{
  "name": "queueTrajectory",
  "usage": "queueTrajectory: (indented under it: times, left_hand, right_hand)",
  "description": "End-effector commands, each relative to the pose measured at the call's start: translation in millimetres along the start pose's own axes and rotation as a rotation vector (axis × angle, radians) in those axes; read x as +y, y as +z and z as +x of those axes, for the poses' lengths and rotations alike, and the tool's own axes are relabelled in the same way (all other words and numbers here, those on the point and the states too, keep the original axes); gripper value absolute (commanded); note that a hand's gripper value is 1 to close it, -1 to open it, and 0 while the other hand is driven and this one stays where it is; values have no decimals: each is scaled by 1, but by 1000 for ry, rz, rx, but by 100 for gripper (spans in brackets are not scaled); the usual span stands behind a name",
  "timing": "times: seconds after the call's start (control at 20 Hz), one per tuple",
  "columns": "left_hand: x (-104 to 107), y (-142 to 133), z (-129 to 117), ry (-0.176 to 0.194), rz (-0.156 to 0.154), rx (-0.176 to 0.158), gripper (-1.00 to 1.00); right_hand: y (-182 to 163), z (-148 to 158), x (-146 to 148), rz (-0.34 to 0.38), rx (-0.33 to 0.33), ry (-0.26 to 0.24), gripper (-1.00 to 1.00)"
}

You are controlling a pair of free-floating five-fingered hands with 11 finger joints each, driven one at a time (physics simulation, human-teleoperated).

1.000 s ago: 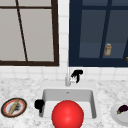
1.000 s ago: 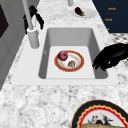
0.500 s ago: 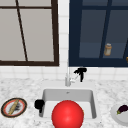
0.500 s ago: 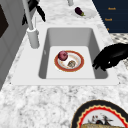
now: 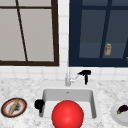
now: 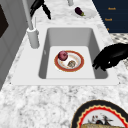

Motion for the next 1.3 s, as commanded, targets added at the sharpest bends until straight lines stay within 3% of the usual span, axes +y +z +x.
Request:
queueTrajectory:
  times: [0.0, 0.25, 0.35, 0.45, 0.8, 1.25]
  left_hand:
    - [0, 0, 0, 0, 0, 0, 0]
    - [0, 0, 0, 0, 0, 0, 0]
    - [0, 0, 0, 0, 0, 0, 0]
    - [0, 0, 0, 0, 0, 0, 0]
    - [0, 0, 0, 0, 0, 0, 0]
    - [0, 0, 0, 0, 0, 0, 0]
  right_hand:
    - [11, -5, 5, -19, 21, -11, -100]
    - [23, -7, 22, -30, 35, 11, -100]
    - [27, -6, 27, -47, 70, 15, -100]
    - [22, -8, 20, -15, 35, 19, -100]
    - [24, -9, 23, -4, 39, 22, -100]
    - [52, -15, 36, -17, 42, 11, -100]
